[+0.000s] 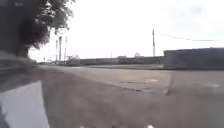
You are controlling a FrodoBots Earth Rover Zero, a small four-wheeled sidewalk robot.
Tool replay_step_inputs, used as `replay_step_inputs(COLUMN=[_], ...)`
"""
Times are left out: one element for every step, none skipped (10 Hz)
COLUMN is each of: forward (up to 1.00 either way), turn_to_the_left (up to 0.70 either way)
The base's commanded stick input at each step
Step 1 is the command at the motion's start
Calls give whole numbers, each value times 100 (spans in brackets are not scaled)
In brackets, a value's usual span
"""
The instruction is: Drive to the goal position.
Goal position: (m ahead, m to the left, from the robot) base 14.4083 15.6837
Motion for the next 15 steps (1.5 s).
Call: replay_step_inputs(forward=[70, 70, 70, 70, 70, 70, 70, 70, 70, 70, 70, 70, 70, 70, 70], turn_to_the_left=[0, 0, 27, 27, 27, 27, 27, 27, 27, 27, 27, 0, 0, 0, 0])
